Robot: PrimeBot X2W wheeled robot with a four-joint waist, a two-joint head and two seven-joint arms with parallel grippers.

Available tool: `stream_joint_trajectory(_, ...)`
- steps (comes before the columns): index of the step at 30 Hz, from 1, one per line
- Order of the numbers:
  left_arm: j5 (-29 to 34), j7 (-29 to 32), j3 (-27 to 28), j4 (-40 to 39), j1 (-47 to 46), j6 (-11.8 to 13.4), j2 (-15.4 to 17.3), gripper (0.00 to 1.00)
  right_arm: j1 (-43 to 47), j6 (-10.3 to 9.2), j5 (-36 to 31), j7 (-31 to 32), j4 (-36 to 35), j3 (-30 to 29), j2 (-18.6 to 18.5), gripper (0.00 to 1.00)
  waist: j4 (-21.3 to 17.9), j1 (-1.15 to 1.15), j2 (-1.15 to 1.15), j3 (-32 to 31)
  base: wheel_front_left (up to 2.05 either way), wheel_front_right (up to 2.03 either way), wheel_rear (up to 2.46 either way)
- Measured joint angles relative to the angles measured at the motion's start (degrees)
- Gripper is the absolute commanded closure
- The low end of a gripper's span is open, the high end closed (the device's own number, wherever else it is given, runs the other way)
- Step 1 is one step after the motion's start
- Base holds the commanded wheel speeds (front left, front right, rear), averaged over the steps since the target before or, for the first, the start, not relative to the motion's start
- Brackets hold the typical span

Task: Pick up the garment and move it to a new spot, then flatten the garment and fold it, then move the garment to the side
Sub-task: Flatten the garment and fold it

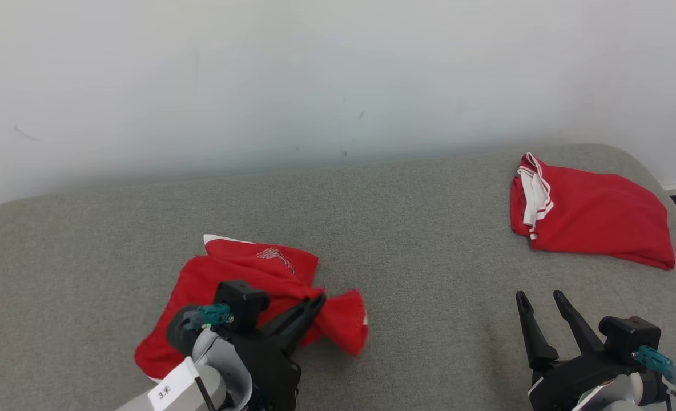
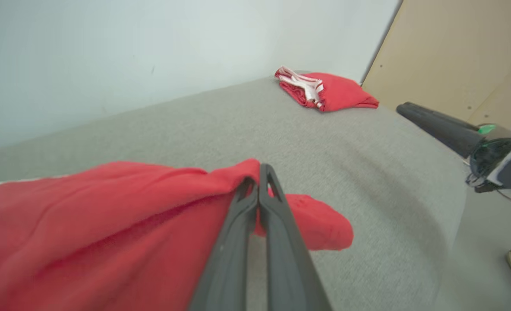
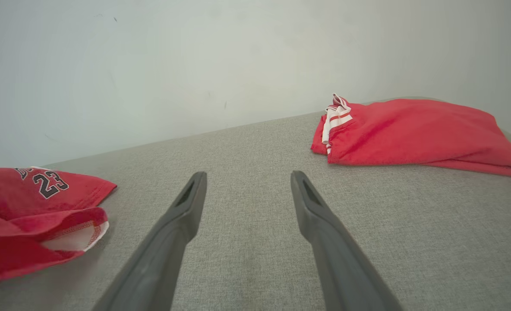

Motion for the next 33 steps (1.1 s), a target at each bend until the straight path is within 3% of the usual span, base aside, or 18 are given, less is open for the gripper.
stream_joint_trajectory(7, -0.3, 3.4, 0.5, -13.8, -1.6, 2.3, 2.5, 1.0, 0.2, 0.0, 0.1, -0.4, 0.1, -0.4, 0.1, 0.0, -1.1, 0.0, 0.0, 0.3, 0.0, 0.0, 0.0)
stream_joint_trajectory(11, -0.1, 5.4, -0.4, -14.3, -1.1, 3.3, 3.7, 1.0, 0.1, 0.0, 0.1, -0.4, 0.2, -0.4, 0.2, 0.0, -1.7, 0.0, 0.0, 0.6, 0.0, 0.0, 0.0)
stream_joint_trajectory(14, -1.1, 5.4, -0.9, -12.7, -0.1, 2.2, 2.7, 1.0, -0.2, 0.0, 0.1, -0.5, 0.3, -0.4, 0.4, 0.0, -2.1, 0.0, 0.0, 0.9, 0.0, 0.0, 0.0)
stream_joint_trajectory(19, -4.6, 3.5, 0.2, -7.4, 0.4, -2.0, -0.1, 1.0, -0.7, 0.0, 0.1, -0.7, 0.5, -0.3, 0.4, 0.0, -2.5, 0.0, 0.0, 1.5, 0.0, 0.0, 0.0)
stream_joint_trajectory(24, -5.4, 2.4, 0.8, -1.5, -1.0, -4.7, -2.6, 1.0, -1.2, 0.0, 0.1, -0.7, 0.6, 0.3, 0.4, 0.0, -3.3, 0.0, 0.0, 1.7, 0.0, 0.0, 0.0)
stream_joint_trajectory(33, -7.5, 0.5, 1.6, 11.0, -6.4, -7.8, -8.9, 1.0, -2.0, 0.0, 0.1, -0.7, 1.0, 1.0, 0.5, 0.0, -6.2, 0.0, 0.0, 2.3, 0.0, 0.0, 0.0)
